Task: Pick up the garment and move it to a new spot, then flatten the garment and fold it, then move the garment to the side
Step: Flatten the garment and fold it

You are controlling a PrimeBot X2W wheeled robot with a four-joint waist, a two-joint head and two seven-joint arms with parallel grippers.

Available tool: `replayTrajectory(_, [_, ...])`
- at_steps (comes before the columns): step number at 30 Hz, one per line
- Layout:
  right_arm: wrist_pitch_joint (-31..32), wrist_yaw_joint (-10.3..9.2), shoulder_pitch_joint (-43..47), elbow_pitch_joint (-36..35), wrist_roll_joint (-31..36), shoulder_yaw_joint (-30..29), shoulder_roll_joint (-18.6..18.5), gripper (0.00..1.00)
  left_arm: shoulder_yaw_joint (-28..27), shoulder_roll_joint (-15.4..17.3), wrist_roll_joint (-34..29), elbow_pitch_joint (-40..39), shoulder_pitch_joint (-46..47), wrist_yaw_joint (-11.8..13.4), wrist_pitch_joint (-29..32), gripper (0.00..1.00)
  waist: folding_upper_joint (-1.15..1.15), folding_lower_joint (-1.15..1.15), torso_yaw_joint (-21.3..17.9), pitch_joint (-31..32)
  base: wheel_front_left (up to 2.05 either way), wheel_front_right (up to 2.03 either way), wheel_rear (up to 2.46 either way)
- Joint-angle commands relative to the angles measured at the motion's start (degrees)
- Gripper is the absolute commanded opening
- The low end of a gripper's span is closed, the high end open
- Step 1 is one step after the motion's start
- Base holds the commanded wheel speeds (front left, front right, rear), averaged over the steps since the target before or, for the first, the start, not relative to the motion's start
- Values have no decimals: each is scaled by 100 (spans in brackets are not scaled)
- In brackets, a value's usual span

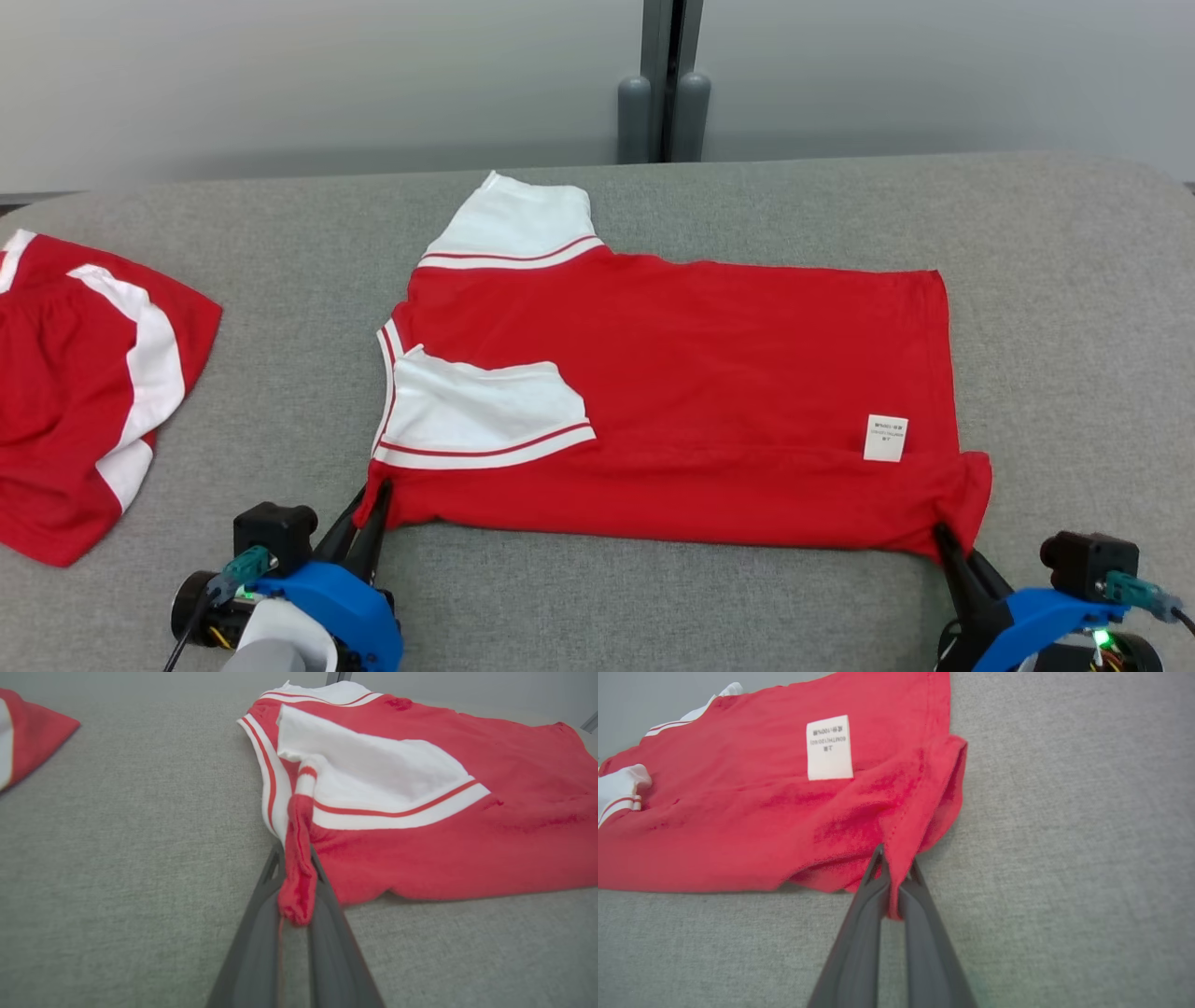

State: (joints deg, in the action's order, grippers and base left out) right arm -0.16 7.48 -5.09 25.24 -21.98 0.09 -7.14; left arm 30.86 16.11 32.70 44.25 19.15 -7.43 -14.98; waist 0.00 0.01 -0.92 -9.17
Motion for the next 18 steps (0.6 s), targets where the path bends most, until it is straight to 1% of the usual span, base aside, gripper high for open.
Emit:
replayTrajectory(1, [-39,3,165,-18,-87,27,-83,0,-61,49,77,-110,-150,-5,-21,0,0,-1,5,134,0,0,0])
replayTrajectory(6, [-46,3,576,-297,-253,31,-285,0,-179,162,68,-567,-629,2,-25,0,0,-1,110,414,0,0,0])
replayTrajectory(11, [58,3,1252,-831,-387,3,-406,0,-299,254,50,-1127,-1245,161,-26,0,0,-1,275,655,0,0,0])
replayTrajectory(15, [163,3,1673,-1201,-432,-48,-426,0,-326,271,53,-1464,-1629,262,-26,0,0,-1,353,741,0,0,0])
replayTrajectory(18, [293,3,2021,-1544,-399,-199,-329,0,-348,291,108,-1739,-1977,364,-27,0,0,-1,427,784,0,0,0])
